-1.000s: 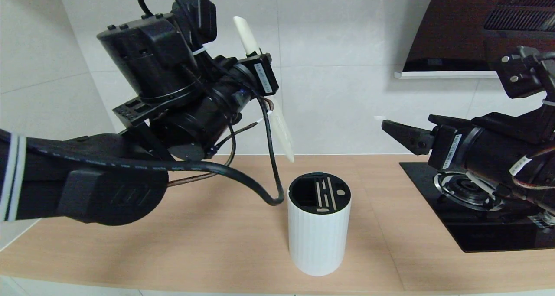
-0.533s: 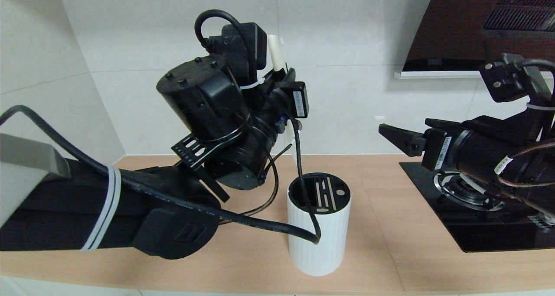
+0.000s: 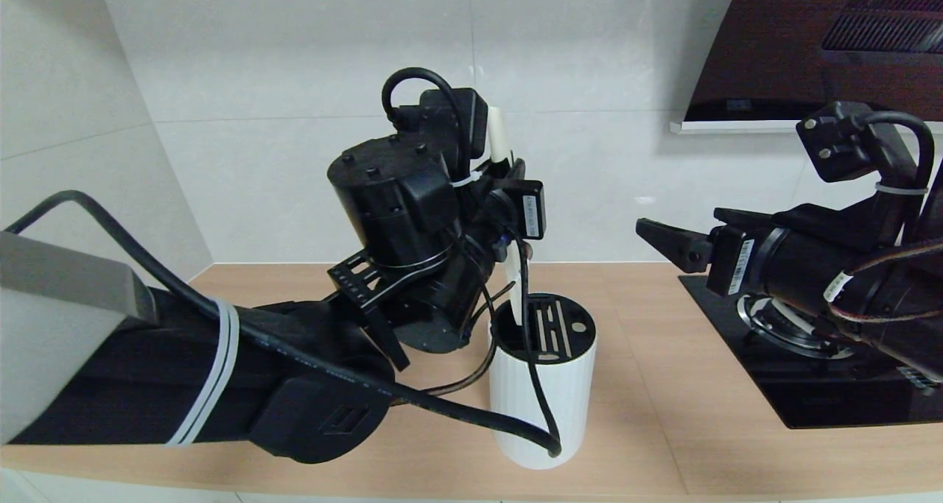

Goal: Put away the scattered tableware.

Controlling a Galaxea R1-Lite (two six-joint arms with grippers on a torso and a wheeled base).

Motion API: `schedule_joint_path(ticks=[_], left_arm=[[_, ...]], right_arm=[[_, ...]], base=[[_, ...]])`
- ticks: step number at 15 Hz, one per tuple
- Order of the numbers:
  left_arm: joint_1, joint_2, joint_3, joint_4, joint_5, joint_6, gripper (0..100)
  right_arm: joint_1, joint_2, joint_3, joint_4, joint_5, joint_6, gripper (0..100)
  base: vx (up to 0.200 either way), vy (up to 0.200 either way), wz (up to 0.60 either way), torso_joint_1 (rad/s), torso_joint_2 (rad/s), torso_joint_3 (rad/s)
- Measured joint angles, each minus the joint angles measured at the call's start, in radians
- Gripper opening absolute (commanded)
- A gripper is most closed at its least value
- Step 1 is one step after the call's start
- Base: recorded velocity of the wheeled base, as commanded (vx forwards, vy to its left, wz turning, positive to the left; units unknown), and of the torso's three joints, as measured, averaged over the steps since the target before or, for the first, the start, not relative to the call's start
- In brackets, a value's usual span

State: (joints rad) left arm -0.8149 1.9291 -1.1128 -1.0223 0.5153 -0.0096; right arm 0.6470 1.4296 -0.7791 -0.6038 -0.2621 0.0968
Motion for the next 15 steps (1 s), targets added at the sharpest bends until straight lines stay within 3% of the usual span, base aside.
schedule_joint_path(ticks=[2,11,15], left_arm=[[-0.005,0.004,0.001,0.056,0.000,-0.037,0],[-0.006,0.097,-0.024,0.089,0.001,-0.076,0],[-0.004,0.114,-0.023,0.181,0.001,-0.150,0]], right_arm=[[0.000,0.005,0.001,0.000,0.000,0.000,100],[0.000,0.020,0.006,-0.001,0.000,0.000,100],[0.001,0.027,0.007,0.000,0.000,0.000,100]], base=[[0.000,0.000,0.00,0.000,0.00,0.000],[0.000,0.000,0.00,0.000,0.00,0.000],[0.000,0.000,0.00,0.000,0.00,0.000]])
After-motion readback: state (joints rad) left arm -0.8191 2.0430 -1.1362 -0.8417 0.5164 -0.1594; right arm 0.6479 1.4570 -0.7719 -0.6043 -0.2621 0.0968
